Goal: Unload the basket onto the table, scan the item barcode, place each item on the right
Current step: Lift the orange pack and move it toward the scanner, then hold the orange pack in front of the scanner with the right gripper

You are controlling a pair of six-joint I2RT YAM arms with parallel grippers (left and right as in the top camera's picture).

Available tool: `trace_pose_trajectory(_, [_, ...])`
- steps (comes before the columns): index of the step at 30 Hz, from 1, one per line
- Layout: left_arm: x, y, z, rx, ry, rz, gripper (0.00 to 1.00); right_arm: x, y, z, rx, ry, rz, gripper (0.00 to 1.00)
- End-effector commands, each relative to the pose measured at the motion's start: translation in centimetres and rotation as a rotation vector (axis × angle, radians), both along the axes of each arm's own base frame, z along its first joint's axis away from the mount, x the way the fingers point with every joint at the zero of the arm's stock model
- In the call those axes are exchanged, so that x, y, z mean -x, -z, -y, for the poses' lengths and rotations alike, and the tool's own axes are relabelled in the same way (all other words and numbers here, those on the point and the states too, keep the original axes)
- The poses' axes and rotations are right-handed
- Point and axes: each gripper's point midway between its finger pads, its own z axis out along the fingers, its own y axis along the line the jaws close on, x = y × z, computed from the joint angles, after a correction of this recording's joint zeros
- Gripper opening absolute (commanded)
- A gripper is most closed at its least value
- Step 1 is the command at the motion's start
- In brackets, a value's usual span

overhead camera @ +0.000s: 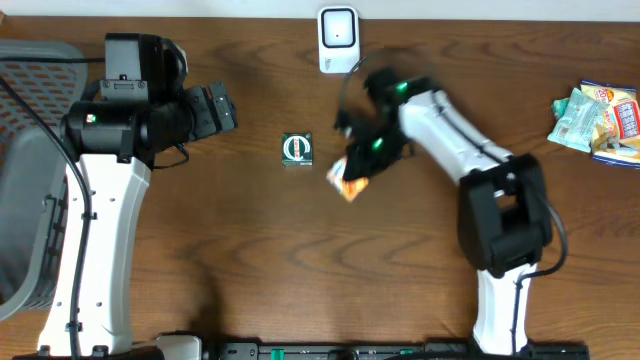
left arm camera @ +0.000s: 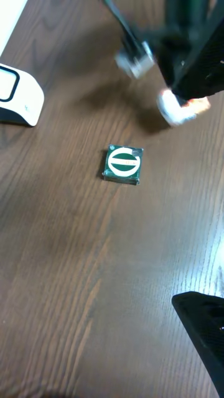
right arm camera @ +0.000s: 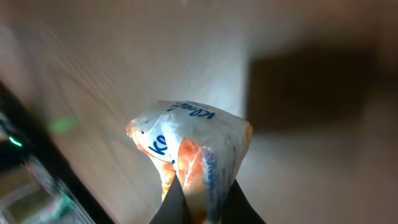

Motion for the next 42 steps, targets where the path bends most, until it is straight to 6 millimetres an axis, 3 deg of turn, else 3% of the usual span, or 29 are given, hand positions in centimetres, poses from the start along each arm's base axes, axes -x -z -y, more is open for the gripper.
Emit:
trace_pose_trajectory(1, [0.0, -0.1, -0.2, -0.006, 0.000, 0.001, 0.98, -3.7, -4.6, 1.1, -0.271, 0.153, -0.021, 0.01])
trace_pose_trajectory(8, [0.0, -0.1, -0.2, -0.006, 0.000, 0.001, 0.97, -6.3, -10.0, 4.9, -0.663, 0.189, 0.056, 0.01])
trace_pose_trajectory(15, [0.0, -0.1, -0.2, -0.006, 0.000, 0.001, 0.98, -7.2, -13.2, 6.9, -0.854, 0.227, 0.086, 0.01])
trace_pose_trajectory(30, [0.0, -0.1, -0.2, -0.006, 0.000, 0.001, 0.98, -6.7, -14.3, 6.1, -0.917, 0.217, 0.058, 0.01])
trace_pose_trajectory(34, [0.0, -0.1, -0.2, -0.006, 0.000, 0.001, 0.98, -6.5, -12.4, 5.6, -0.810, 0.202, 0.062, 0.01])
trace_pose_trajectory(37, [0.0, -0.1, -0.2, -0.006, 0.000, 0.001, 0.97, -5.9, -8.8, 4.5, -0.589, 0.151, 0.079, 0.01])
trace_pose_trajectory(40, [0.0, -0.1, -0.2, -0.006, 0.000, 0.001, 0.98, -7.1, -2.6, 5.9, -0.122, 0.225, 0.110, 0.01])
trace_pose_trajectory(42, [0.0, -0.1, -0.2, -0.006, 0.000, 0.001, 0.98, -8.7, -0.2, 8.1, 0.161, 0.283, 0.205, 0.01])
